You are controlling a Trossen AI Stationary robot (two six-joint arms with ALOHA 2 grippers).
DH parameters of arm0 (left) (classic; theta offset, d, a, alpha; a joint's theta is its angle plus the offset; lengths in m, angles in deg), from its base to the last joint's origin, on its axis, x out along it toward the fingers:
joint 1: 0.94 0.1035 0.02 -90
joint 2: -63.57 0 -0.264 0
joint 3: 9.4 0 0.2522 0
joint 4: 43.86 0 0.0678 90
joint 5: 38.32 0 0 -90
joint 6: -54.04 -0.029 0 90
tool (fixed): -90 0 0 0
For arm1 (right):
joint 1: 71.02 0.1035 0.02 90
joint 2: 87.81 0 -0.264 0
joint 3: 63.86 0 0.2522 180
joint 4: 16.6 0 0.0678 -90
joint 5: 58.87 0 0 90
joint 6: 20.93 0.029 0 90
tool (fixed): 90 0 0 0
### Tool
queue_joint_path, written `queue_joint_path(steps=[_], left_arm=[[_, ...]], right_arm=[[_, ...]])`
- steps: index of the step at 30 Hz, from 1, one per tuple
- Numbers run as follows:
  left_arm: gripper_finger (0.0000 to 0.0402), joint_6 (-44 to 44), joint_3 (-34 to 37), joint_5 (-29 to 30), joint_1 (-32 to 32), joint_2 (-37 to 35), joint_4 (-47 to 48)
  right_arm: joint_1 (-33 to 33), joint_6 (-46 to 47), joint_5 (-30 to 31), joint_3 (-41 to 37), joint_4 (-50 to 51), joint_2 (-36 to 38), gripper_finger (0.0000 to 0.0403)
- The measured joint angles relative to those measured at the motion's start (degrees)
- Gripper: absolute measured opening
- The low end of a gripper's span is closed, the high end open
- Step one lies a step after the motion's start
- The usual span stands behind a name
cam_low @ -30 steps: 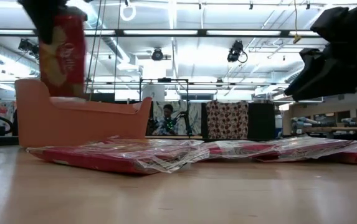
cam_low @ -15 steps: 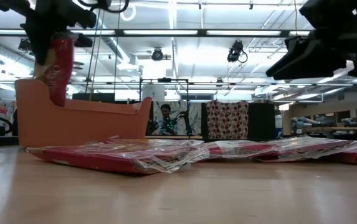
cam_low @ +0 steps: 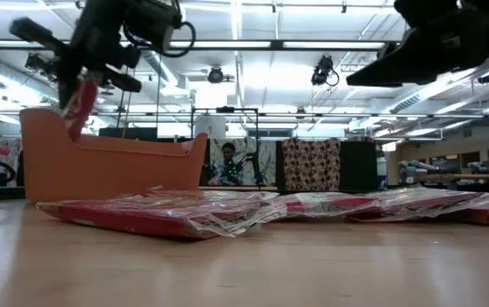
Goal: Sort popcorn bags into baskets
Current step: Put the red popcorn bag into the orange bin
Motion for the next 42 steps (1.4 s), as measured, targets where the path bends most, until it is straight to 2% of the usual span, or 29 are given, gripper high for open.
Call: queue_joint_path(steps=[5, 8, 15, 19, 23, 27, 30, 33, 38, 42], left_arm=[[0.0062, -5.92, 0.0, 6.19, 3.49, 1.44, -5.03], [0.0084, -8.48, 0.0, 7.6, 5.62, 1.61, -7.89], [0.0164, -8.75, -0.02, 9.59, 7.6, 1.61, -13.53], [0.0201, -8.5, -0.02, 15.16, 7.7, 1.52, -20.22], [0.0208, 0.17, -1.25, 14.28, 5.73, 1.42, -27.03], [0.02, 15.05, -2.16, 12.91, 1.75, 1.39, -32.84], [0.0194, 28.79, -2.23, 8.58, -1.51, 1.54, -34.97], [0.0193, 38.94, -2.23, 3.23, -5.19, 2.73, -36.24], [0.0192, 50.85, -2.23, 1.43, -12.79, 4.9, -40.62], [0.0192, 56.13, -2.25, 2.17, -19.22, 8.24, -43.06]], right_arm=[[-2.83, 1.06, -1.26, 0.0, -0.75, -2.33, 0.0133], [-3.92, 1.03, -1.3, 0.0, -0.85, -4.06, 0.0133], [-5.55, 2.26, -1.32, 0.0, -1.41, -7.6, 0.0132], [-7.05, 1.97, -1.35, 0.0, -3.33, -7.55, 0.0132], [-8.27, 1.92, -1.32, 0.0, -4.47, -7.38, 0.0132], [-8.88, 1.95, -1.35, 0.0, -4.9, -7.4, 0.0132], [-8.95, 2.49, -1.32, 0.0, -5.67, -7.4, 0.0132], [-8.95, 3.4, -1.35, 0.0, -6.03, -7.4, 0.0132], [-8.95, 3.19, -2.37, 0.0, -6.48, -7.4, 0.0132], [-8.89, 3.11, -4.1, 0.0, -6.4, -7.4, 0.0132]])
